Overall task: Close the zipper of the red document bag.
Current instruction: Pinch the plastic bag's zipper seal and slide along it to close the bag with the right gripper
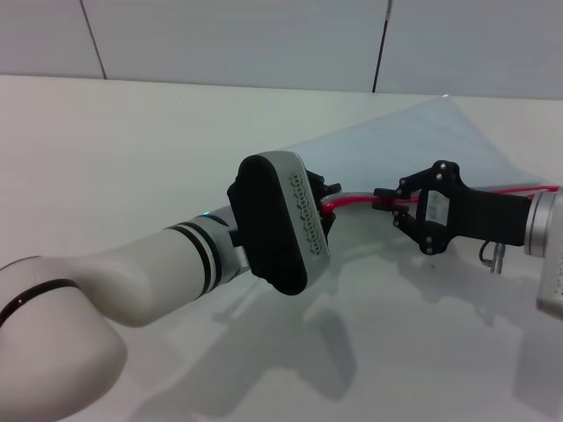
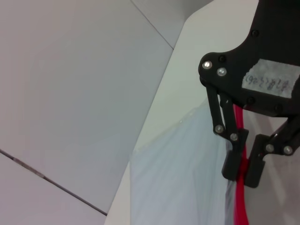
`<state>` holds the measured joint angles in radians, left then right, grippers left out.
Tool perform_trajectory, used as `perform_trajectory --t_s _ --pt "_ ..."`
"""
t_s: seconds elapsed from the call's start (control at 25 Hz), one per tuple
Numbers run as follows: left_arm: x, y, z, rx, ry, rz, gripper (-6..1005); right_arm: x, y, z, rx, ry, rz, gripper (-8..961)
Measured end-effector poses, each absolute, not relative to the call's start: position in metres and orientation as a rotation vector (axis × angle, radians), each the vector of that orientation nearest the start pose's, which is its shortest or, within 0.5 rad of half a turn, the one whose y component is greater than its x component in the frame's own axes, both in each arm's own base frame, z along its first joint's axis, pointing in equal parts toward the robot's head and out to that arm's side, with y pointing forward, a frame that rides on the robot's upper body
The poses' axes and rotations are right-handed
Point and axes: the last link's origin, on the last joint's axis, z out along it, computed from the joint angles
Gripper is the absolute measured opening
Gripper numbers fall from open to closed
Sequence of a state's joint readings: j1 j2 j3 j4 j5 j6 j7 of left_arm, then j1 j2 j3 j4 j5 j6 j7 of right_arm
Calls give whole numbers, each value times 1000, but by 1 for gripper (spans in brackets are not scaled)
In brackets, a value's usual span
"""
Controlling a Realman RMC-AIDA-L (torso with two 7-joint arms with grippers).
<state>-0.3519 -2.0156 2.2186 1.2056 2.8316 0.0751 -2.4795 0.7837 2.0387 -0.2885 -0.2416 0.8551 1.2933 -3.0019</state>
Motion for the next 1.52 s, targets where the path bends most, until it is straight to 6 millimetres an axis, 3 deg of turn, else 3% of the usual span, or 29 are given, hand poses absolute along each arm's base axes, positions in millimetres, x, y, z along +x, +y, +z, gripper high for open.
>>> perform_trajectory --t_s 0.84,1.24,1.52 --pt "-163 333 -107 -2305 346 -18 150 271 374 -28 -2453 -637 226 121" --pt "-163 332 -106 -2302 345 -21 157 306 378 -9 -2378 -503 49 142" --pt "-162 331 -105 -2299 350 -27 162 331 379 16 -2274 -379 -42 156"
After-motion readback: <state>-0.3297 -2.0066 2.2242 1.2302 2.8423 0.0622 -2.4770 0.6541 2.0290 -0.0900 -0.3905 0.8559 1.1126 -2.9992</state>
